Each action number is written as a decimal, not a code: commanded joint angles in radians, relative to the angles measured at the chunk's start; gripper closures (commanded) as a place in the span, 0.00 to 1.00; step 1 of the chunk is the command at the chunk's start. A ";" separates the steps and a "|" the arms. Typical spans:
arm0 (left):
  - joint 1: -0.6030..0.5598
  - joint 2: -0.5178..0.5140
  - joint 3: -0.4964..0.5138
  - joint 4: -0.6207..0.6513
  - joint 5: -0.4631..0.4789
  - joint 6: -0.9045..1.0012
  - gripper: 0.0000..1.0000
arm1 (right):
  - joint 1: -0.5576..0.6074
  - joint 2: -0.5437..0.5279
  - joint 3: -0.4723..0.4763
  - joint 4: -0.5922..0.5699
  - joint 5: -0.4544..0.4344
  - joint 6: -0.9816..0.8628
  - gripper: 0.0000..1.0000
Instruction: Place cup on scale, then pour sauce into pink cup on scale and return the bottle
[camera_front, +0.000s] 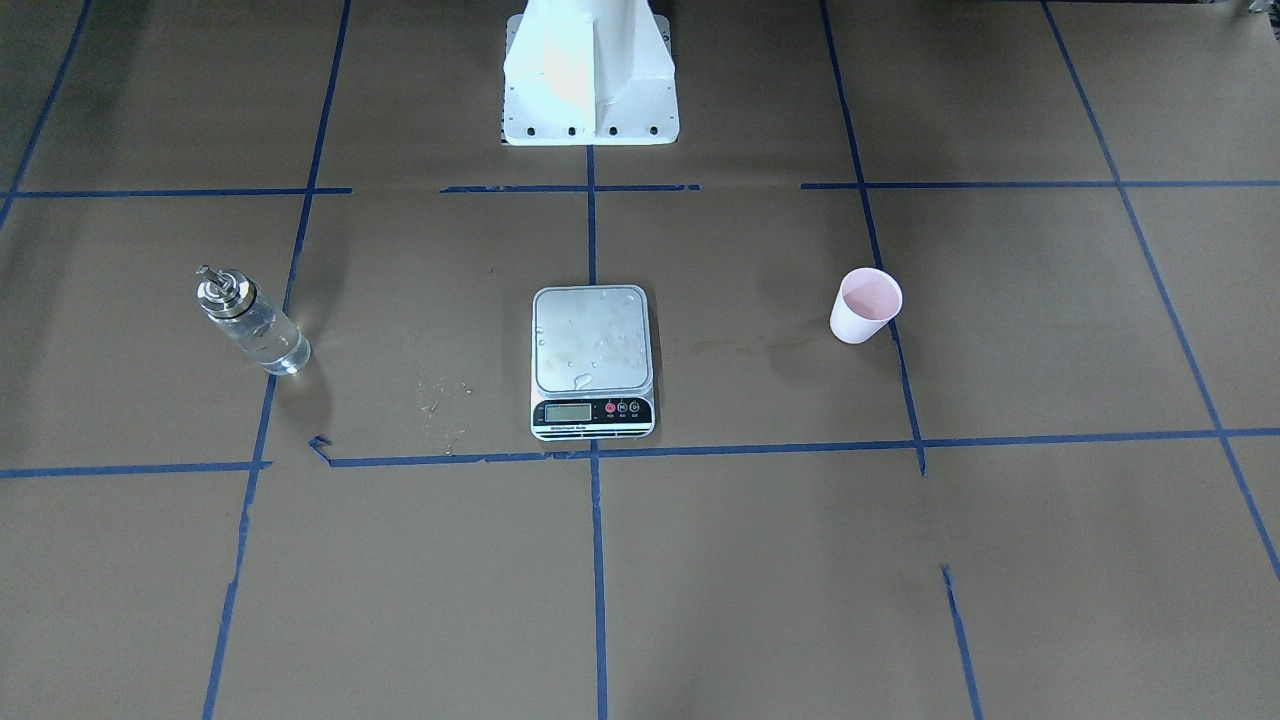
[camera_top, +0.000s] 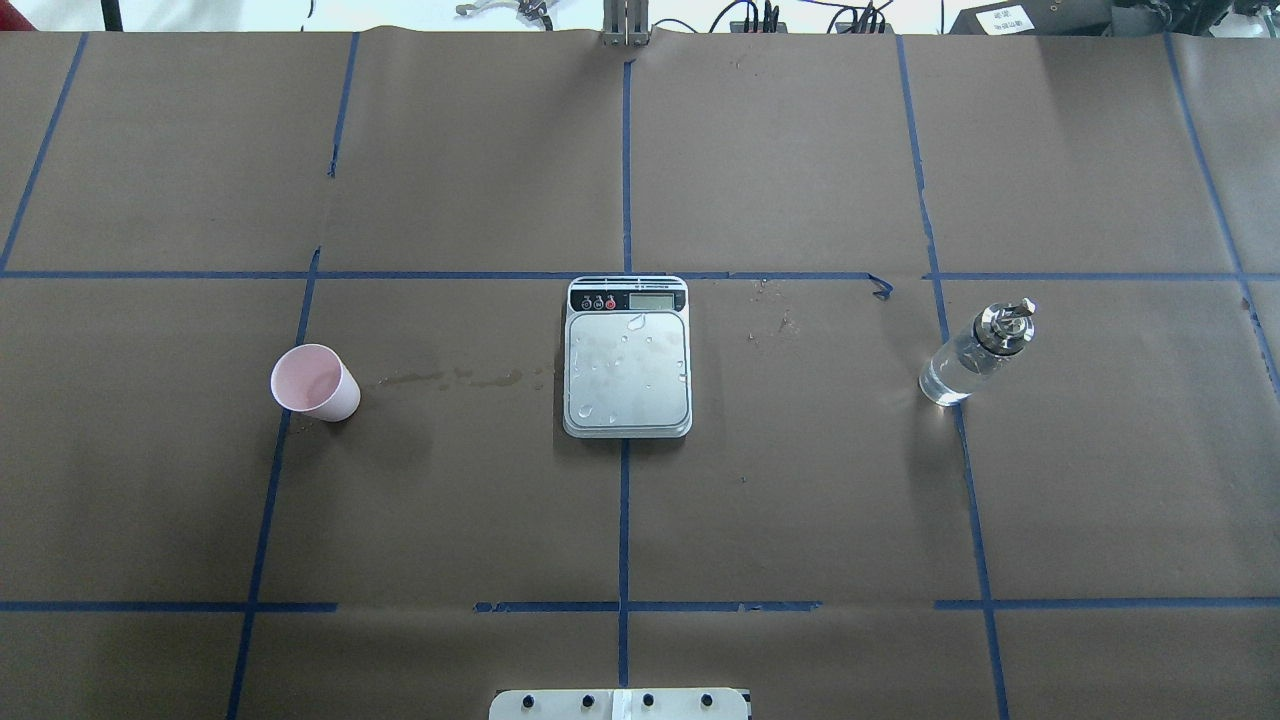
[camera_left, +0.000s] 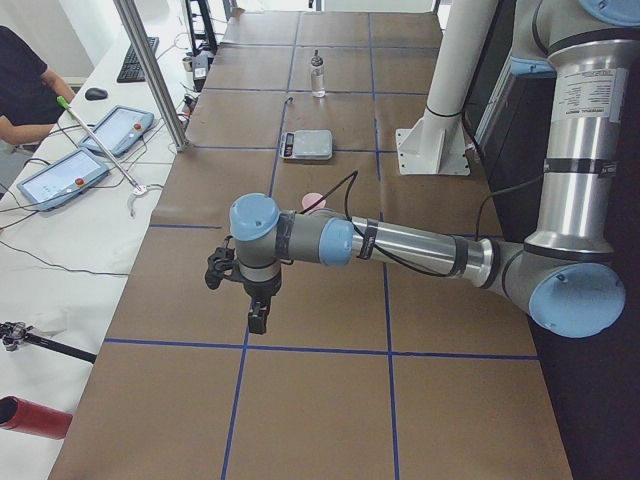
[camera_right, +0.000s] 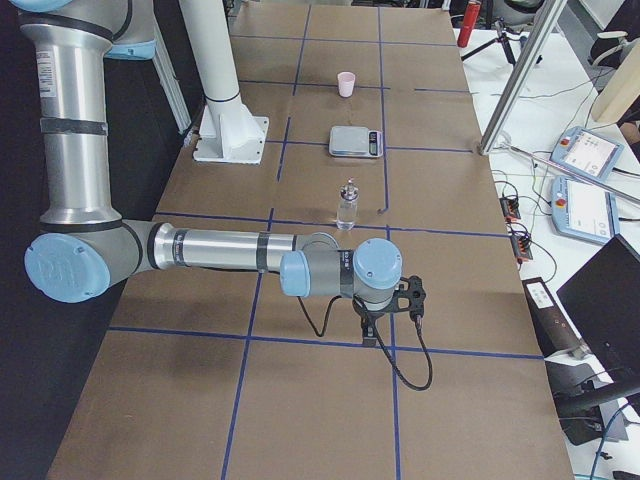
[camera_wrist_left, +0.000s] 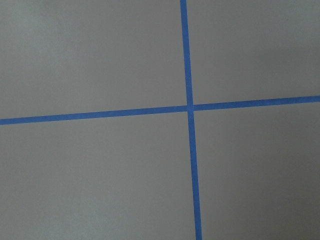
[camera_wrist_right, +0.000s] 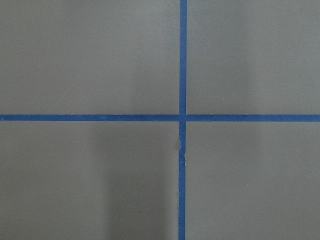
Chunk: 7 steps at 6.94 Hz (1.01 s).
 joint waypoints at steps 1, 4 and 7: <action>0.087 -0.105 -0.080 -0.050 -0.003 0.001 0.00 | 0.000 0.000 -0.003 0.000 0.004 0.000 0.00; 0.127 -0.142 -0.052 -0.057 -0.323 -0.078 0.00 | 0.000 -0.002 -0.003 0.000 0.018 0.000 0.00; 0.253 -0.144 -0.088 -0.179 -0.308 -0.412 0.00 | 0.000 -0.010 -0.003 0.000 0.032 0.000 0.00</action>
